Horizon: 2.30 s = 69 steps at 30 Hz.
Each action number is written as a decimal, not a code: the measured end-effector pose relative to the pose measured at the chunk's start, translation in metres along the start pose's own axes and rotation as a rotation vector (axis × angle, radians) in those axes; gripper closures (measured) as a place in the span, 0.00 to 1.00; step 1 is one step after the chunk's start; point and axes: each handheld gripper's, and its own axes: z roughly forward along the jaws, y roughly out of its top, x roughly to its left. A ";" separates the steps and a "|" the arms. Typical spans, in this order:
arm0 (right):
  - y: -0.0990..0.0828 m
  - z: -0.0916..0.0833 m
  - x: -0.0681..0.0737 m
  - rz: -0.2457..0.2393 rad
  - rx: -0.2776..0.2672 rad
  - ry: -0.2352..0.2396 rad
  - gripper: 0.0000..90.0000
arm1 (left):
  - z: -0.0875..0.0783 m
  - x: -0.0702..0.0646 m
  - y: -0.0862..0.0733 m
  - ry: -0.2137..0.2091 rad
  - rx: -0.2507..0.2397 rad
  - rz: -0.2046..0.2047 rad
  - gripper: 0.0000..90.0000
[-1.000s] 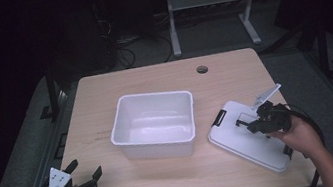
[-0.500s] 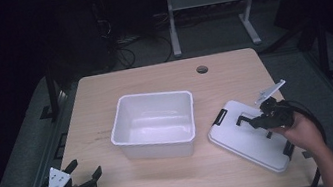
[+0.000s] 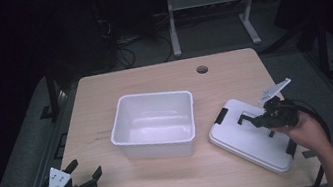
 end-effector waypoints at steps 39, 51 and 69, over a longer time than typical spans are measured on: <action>0.044 -0.094 0.035 -0.133 -0.087 -0.011 0.94 | 0.000 0.001 0.000 -0.002 -0.001 -0.003 0.14; 0.065 -0.108 0.045 -0.174 -0.109 0.022 0.94 | 0.001 0.000 0.001 -0.003 -0.002 -0.002 0.14; 0.102 -0.101 0.062 -0.240 -0.110 0.075 0.94 | 0.002 0.000 0.001 -0.006 -0.002 0.000 0.14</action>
